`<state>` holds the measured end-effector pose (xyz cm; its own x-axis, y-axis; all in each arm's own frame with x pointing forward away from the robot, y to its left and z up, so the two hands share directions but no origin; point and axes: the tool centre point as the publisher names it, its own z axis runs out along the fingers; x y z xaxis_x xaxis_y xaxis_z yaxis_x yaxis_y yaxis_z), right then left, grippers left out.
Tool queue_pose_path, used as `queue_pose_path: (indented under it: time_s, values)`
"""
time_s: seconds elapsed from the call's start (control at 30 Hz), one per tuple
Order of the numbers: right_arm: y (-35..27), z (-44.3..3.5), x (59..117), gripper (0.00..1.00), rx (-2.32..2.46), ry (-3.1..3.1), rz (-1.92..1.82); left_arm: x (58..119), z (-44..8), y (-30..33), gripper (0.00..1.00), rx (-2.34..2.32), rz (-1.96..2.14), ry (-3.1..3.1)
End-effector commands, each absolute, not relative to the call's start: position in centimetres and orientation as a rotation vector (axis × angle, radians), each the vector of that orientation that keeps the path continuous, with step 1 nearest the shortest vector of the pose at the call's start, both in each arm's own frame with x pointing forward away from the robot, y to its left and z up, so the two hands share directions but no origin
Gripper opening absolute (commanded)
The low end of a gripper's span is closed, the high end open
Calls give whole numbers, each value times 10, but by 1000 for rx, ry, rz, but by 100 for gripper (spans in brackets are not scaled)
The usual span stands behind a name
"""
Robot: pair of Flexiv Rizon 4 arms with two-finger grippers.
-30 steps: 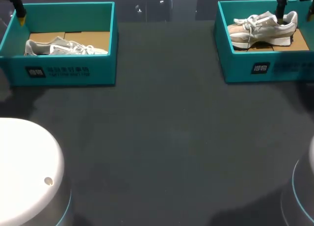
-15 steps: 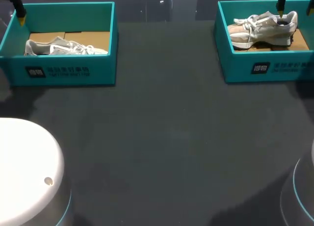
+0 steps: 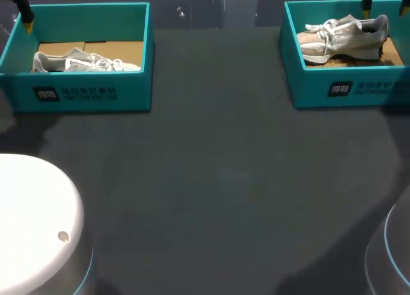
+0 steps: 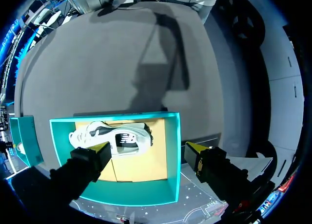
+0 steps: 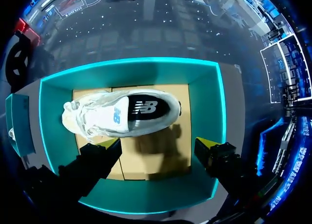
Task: Take the shoe out of the shoebox, open the shoe tongue, remove and reinsert the insole, then place the shoe into the shoebox
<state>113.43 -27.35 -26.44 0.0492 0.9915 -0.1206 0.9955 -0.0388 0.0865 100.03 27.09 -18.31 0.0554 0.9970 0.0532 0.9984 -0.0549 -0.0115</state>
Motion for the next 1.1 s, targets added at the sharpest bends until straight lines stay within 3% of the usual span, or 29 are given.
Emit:
queue_pose_path:
  time_s: [0.03,0.43,0.9,1.1]
  values:
    - [-275,-275,1149,100,2177,2080,-75,1000,-183,271,100,-2250,-51,-2128]
    - [-297,-298,1158,100,2194,2050,-73,1000,-183,271,100,-2250,-51,-2128]
    - [-309,-321,1169,86,2195,2048,-48,1000,-183,271,100,-2250,-51,-2128]
    - [-313,-327,1175,86,2197,2038,-40,1000,-183,271,100,-2250,-51,-2128]
